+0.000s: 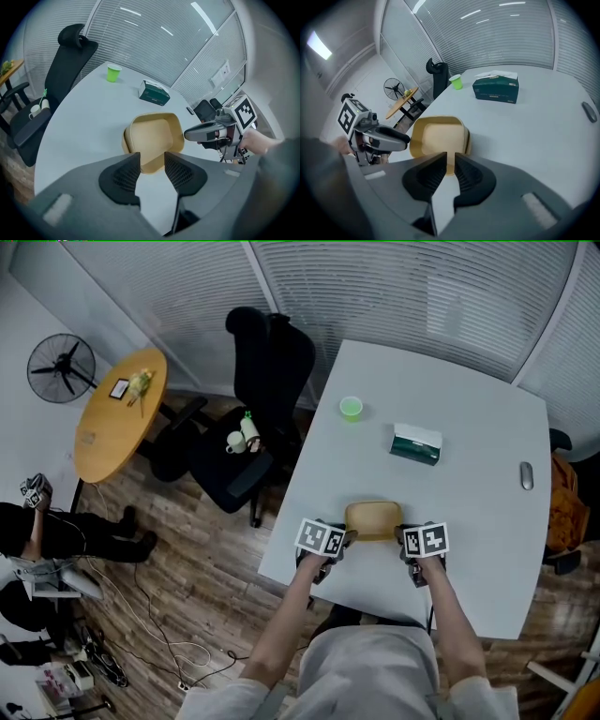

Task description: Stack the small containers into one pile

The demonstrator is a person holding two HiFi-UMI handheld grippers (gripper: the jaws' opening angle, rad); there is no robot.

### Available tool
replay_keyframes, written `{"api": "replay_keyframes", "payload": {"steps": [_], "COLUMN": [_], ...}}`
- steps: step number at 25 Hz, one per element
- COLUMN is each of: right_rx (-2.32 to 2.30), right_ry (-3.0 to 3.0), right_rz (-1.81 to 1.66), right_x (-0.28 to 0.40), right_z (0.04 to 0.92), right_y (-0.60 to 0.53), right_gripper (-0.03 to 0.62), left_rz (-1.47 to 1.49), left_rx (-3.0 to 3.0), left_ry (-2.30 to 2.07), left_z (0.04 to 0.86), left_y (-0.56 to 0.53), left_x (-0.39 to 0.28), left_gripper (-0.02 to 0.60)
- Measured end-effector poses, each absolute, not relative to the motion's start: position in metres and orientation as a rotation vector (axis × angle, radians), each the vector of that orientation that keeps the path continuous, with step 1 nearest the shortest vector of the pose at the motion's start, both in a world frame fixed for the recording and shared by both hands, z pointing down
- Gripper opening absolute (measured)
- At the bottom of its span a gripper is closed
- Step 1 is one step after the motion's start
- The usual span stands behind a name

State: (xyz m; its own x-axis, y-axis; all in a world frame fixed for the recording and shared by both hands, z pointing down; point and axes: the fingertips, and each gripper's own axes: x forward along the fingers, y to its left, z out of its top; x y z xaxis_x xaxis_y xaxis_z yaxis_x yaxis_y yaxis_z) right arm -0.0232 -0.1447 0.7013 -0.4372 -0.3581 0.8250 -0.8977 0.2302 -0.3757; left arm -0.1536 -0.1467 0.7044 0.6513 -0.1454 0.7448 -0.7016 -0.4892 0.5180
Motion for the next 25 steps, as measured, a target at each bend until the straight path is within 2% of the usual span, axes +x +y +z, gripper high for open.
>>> {"api": "replay_keyframes", "payload": {"steps": [6, 9, 13, 25], "right_rx": [1.176, 1.226, 1.226, 1.178], "right_ry": [-1.934, -1.951, -2.009, -2.069], "right_rz": [1.147, 1.097, 1.063, 1.082], "right_x": [-0.018, -0.006, -0.013, -0.026], "right_z": [0.691, 0.698, 0.71, 0.7], "right_y": [-0.148, -0.149, -0.147, -0.143], "right_gripper": [0.045, 0.104, 0.135, 0.13], "left_rz": [0.784, 0.771, 0.764, 0.745], "left_rx": [2.024, 2.031, 2.018, 2.048], "left_ry": [-0.699, -0.771, -0.792, -0.768], "left_z": [0.694, 0.698, 0.714, 0.707], "left_y": [-0.151, -0.155, -0.158, -0.152], "left_x": [-0.156, -0.168, -0.167, -0.159], "left_gripper": [0.166, 0.166, 0.167, 0.167]}}
